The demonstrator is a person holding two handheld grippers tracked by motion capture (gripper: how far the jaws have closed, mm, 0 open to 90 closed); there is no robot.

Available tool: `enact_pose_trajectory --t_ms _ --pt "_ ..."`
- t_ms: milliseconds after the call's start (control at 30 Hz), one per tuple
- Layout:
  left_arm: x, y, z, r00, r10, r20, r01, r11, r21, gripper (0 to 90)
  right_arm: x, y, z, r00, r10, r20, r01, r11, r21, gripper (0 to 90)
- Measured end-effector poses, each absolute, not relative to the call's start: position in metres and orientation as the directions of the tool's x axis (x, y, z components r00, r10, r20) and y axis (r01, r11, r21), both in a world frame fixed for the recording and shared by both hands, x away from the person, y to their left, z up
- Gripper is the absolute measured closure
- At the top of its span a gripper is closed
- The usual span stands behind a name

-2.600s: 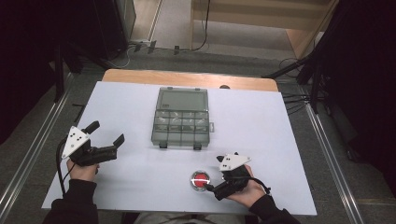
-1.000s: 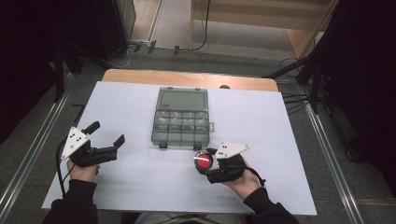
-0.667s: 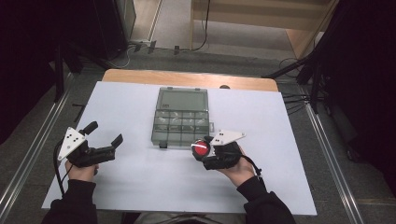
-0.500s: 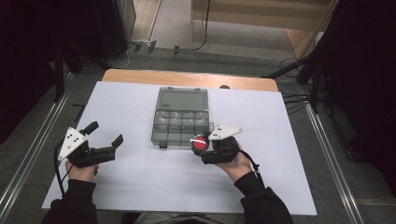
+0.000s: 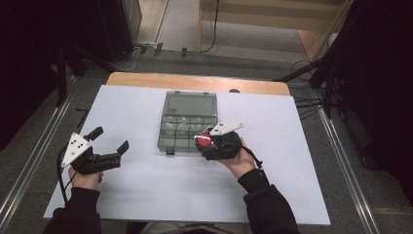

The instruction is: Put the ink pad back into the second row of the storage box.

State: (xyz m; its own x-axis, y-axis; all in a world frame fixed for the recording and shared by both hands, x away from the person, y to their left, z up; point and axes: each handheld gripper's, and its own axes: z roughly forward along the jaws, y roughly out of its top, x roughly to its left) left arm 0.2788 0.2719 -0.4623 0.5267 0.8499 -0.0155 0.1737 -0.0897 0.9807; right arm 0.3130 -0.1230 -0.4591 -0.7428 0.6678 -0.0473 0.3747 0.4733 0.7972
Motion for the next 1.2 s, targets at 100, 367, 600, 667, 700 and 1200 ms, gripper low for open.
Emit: enact_pose_trajectory --t_ms 100,367,600,667,700,1200 --pt "0.278 0.271 -0.462 0.529 0.848 -0.014 0.173 -0.091 0.981 0.0 0.319 -0.121 -0.461 -0.737 0.675 -0.046 0.388 0.478 0.788 30.5" --pt "0.279 0.271 -0.463 0.528 0.849 -0.017 0.176 -0.089 0.98 0.0 0.329 -0.117 -0.462 -0.736 0.674 -0.056 0.396 0.497 0.772 30.5" --pt "0.279 0.27 -0.463 0.532 0.847 -0.016 0.178 -0.094 0.979 0.0 0.338 -0.113 -0.471 -0.73 0.683 -0.035 0.422 0.49 0.763 30.5" --pt "0.279 0.271 -0.463 0.53 0.848 -0.016 0.177 -0.092 0.98 0.0 0.341 -0.114 -0.475 -0.726 0.687 0.006 0.445 0.464 0.766 30.4" --pt "0.279 0.271 -0.463 0.529 0.849 -0.015 0.177 -0.092 0.98 0.0 0.342 -0.114 -0.477 -0.719 0.695 0.034 0.463 0.442 0.768 27.2" --pt "0.279 0.271 -0.463 0.534 0.845 -0.02 0.179 -0.09 0.98 0.0 0.333 -0.13 -0.463 -0.684 0.721 0.112 0.481 0.33 0.812 0.0"
